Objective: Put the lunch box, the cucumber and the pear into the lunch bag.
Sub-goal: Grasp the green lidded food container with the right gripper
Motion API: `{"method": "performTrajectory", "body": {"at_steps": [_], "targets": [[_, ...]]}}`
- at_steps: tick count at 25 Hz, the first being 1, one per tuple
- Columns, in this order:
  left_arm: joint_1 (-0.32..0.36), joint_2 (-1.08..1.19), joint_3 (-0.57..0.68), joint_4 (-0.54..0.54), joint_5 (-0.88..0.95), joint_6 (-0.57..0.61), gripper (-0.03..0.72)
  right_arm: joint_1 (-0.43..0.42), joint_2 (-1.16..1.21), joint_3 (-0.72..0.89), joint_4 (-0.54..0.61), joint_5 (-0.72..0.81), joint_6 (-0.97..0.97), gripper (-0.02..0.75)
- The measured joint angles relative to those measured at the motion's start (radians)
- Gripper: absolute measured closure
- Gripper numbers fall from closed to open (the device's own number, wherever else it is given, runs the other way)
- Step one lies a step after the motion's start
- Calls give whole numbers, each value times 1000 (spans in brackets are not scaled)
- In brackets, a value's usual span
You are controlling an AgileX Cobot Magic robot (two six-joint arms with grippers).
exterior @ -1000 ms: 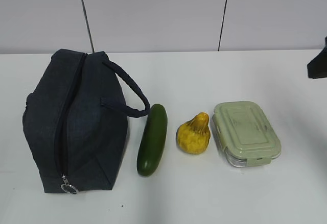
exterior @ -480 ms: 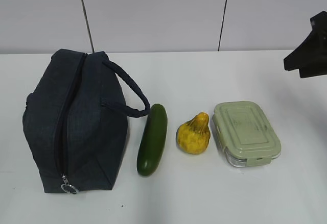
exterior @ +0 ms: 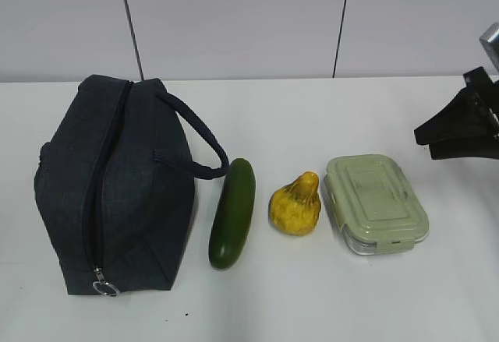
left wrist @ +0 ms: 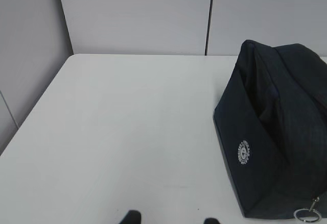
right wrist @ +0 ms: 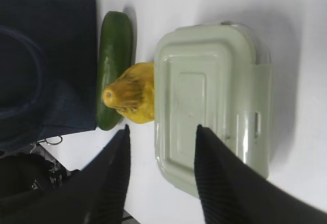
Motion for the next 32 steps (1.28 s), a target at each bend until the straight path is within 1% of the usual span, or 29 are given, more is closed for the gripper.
{"method": "performTrajectory", "body": {"at_steps": [8, 13, 20, 22, 25, 27, 30, 32], "targets": [[0, 0, 0, 0, 0, 0, 450, -13, 153, -22, 2, 0, -28, 406], [0, 0, 0, 0, 0, 0, 450, -35, 174, -23, -37, -4, -22, 406], [0, 0, 0, 0, 0, 0, 450, -36, 174, -25, -44, -4, -21, 406], [0, 0, 0, 0, 0, 0, 450, -36, 174, -26, -62, -4, -21, 406], [0, 0, 0, 0, 0, 0, 450, -36, 174, -30, -123, -4, -21, 406], [0, 0, 0, 0, 0, 0, 450, -36, 174, -37, -138, -4, -30, 402], [0, 0, 0, 0, 0, 0, 450, -36, 174, -60, -123, -4, -54, 360], [0, 0, 0, 0, 0, 0, 450, -36, 174, -71, -122, -4, -57, 303]]}}
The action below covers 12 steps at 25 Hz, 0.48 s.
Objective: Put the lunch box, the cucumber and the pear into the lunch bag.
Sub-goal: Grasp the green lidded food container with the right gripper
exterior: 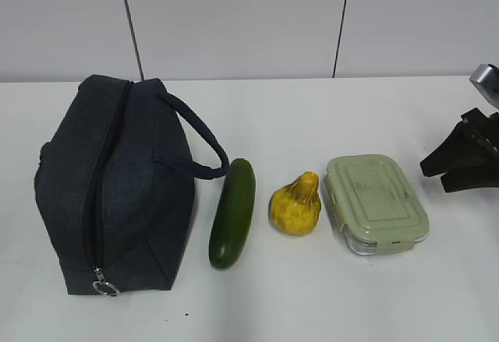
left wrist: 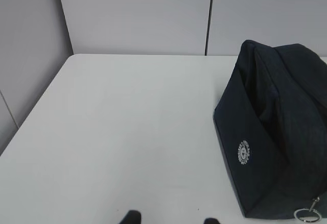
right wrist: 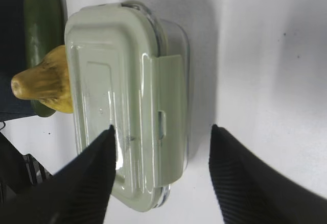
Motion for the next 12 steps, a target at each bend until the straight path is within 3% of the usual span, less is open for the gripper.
{"method": "performTrajectory", "body": {"at_steps": [4, 12], "targets": [[0, 0, 0, 0, 0, 0, 450, 0, 0, 0, 0, 0, -3, 197], [0, 0, 0, 0, 0, 0, 450, 31, 4, -4, 0, 0, -16, 172]]}}
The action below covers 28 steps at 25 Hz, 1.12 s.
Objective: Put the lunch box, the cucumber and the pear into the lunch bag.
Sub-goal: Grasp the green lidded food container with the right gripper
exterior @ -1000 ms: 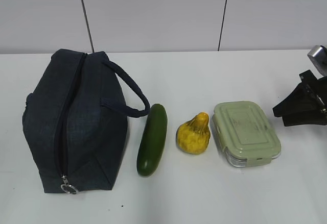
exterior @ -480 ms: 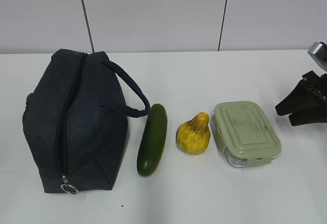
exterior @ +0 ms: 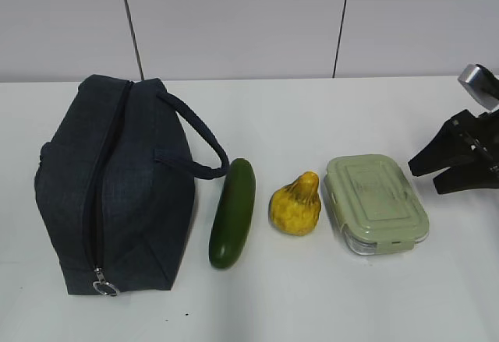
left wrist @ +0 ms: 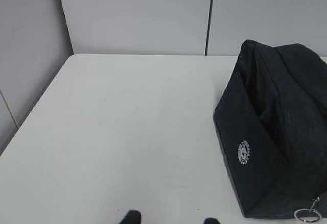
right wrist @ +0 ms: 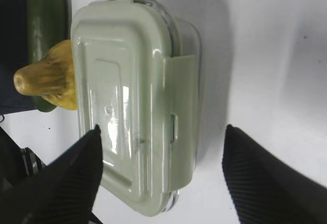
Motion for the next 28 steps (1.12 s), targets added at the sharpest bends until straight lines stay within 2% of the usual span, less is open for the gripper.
{"method": "performTrajectory", "body": {"at_steps": [10, 20, 28], "targets": [[0, 0, 0, 0, 0, 0, 450, 12, 77, -12, 40, 2, -13, 172], [0, 0, 0, 0, 0, 0, 450, 81, 119, -14, 59, 0, -48, 172], [0, 0, 0, 0, 0, 0, 450, 92, 123, -14, 53, -2, -64, 173]]}}
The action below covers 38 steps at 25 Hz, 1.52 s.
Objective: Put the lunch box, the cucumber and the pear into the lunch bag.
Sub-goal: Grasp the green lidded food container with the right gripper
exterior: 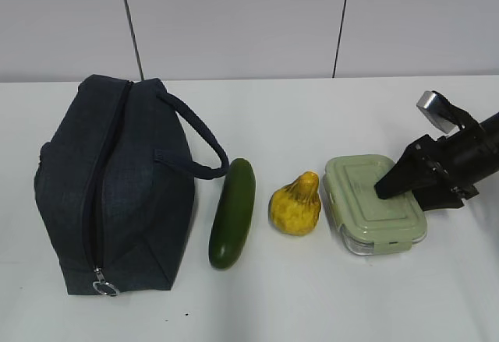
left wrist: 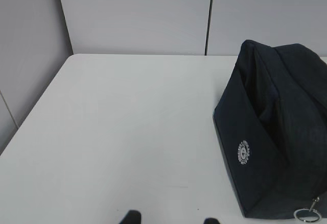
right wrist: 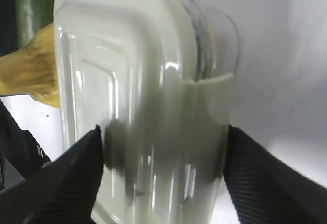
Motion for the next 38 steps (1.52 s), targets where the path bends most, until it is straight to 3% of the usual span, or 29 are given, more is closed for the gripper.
{"method": "performTrajectory", "body": {"at_steps": [16, 38], "targets": [[0, 0, 0, 0, 0, 0, 450, 0, 0, -2, 8, 19, -2, 331], [0, 0, 0, 0, 0, 0, 450, 0, 0, -2, 11, 21, -2, 361]]}}
